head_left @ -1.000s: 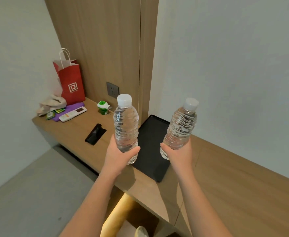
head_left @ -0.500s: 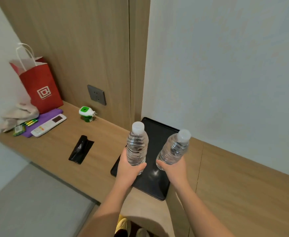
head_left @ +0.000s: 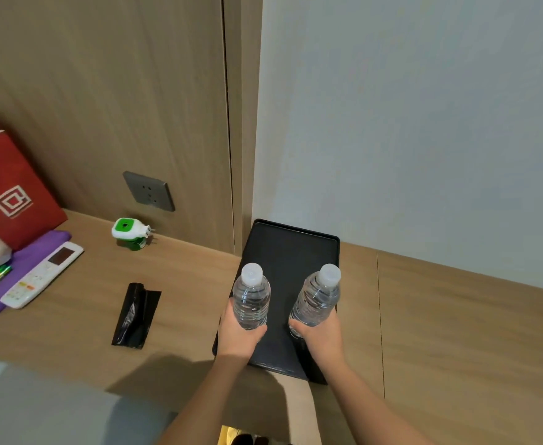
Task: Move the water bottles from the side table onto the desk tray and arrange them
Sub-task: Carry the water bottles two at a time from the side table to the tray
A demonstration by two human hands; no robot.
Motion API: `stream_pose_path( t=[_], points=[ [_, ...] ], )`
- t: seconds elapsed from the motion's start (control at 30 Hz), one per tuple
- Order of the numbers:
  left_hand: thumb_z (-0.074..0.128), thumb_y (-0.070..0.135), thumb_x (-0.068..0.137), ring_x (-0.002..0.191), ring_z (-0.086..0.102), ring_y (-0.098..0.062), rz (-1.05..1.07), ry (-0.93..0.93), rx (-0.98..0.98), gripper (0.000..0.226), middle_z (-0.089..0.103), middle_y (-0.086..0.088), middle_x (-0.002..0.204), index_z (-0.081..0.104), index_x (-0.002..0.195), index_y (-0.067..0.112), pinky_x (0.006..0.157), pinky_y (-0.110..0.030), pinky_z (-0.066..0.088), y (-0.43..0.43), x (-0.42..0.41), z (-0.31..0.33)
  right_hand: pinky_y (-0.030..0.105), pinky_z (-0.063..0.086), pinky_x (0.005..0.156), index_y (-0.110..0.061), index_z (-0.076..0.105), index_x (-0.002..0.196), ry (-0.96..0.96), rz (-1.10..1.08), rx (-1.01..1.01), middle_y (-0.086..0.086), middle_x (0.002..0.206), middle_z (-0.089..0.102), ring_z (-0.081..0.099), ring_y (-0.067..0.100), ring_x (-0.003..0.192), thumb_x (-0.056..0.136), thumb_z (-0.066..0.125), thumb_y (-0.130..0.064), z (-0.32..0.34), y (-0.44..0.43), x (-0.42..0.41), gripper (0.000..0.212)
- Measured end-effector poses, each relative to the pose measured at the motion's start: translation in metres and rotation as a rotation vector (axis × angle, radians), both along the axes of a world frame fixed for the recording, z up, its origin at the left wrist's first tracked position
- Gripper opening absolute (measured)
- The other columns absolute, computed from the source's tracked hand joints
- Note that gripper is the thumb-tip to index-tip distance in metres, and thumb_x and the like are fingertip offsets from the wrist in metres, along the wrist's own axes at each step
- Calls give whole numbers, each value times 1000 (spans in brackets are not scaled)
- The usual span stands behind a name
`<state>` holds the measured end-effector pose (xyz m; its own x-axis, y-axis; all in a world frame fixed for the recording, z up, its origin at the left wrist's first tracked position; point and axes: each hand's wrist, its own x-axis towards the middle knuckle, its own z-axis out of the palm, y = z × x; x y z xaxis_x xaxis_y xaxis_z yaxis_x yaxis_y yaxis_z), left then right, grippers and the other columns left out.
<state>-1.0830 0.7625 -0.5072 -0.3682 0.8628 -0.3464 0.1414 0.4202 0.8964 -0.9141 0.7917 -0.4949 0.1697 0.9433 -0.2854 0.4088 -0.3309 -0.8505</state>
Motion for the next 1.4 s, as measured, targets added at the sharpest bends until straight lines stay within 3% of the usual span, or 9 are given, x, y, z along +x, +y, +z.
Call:
stream_pose_path(
  t=[0.2, 0.33, 0.47, 0.8, 0.9, 1.07, 1.23, 1.33, 1.4],
  points=[
    [81, 3, 63, 106, 62, -23, -80, -4, 15, 62, 63, -8, 113, 54, 118, 13, 97, -43, 48, 6, -5, -9, 39, 54, 83, -22, 59, 104, -25, -23, -28, -6, 97, 70, 66, 15, 92, 62, 84, -18, -13, -5, -6, 49],
    [81, 8, 63, 102, 63, -12, -125, -10, 82, 61, 64, -1, 109, 54, 116, 20, 88, -19, 49, 1, -7, -13, 34, 53, 86, -22, 60, 111, -52, -1, -35, -9, 100, 70, 65, 12, 95, 64, 86, -21, -18, -7, -7, 54],
    [83, 7, 60, 97, 62, -1, -124, 31, 100, 61, 65, 4, 104, 55, 108, 31, 83, -8, 44, -2, -10, -20, 36, 52, 89, -20, 60, 113, -72, 27, -36, -7, 103, 70, 66, 13, 99, 64, 86, -20, -20, -7, -5, 56],
    [87, 19, 61, 97, 54, -9, -305, 293, 19, 62, 56, 13, 102, 59, 116, 18, 84, -19, 37, 10, -27, -21, 39, 50, 94, -16, 60, 115, -176, 64, -7, -1, 110, 65, 61, 15, 107, 63, 89, -18, -26, 0, -2, 60],
    [86, 22, 64, 97, 60, -16, -299, 308, -17, 54, 60, 10, 98, 59, 111, 19, 80, -22, 39, 37, -25, -16, 34, 50, 91, -22, 57, 112, -194, 56, -1, -6, 108, 64, 61, 13, 103, 63, 88, -19, -20, 19, -6, 58],
    [84, 25, 67, 105, 62, -24, -270, 341, -73, 59, 68, -3, 110, 55, 119, 19, 87, -29, 46, 85, -17, -8, 23, 44, 77, -38, 48, 99, -214, 99, 27, -8, 103, 64, 60, 9, 92, 70, 81, -21, -9, 57, -12, 47],
    [83, 22, 69, 106, 63, -24, -255, 338, -65, 59, 68, -4, 111, 55, 120, 17, 84, -29, 46, 125, -13, -1, 39, 55, 79, -27, 50, 100, -242, 100, -7, -2, 99, 65, 63, 18, 89, 72, 77, -22, 0, 96, -19, 39],
    [83, 21, 70, 108, 62, -29, -241, 367, -101, 62, 67, -9, 115, 52, 124, 14, 87, -33, 48, 145, -9, 3, 38, 53, 83, -18, 51, 113, -214, 85, -43, -2, 103, 64, 62, 19, 95, 72, 79, -23, 0, 117, -23, 50],
    [82, 22, 71, 109, 61, -31, -222, 386, -131, 63, 65, -11, 117, 51, 125, 12, 90, -37, 49, 156, -6, 5, 37, 53, 82, -21, 49, 108, -206, 62, -50, -4, 99, 62, 61, 19, 92, 72, 80, -23, -2, 126, -25, 47]
  ],
)
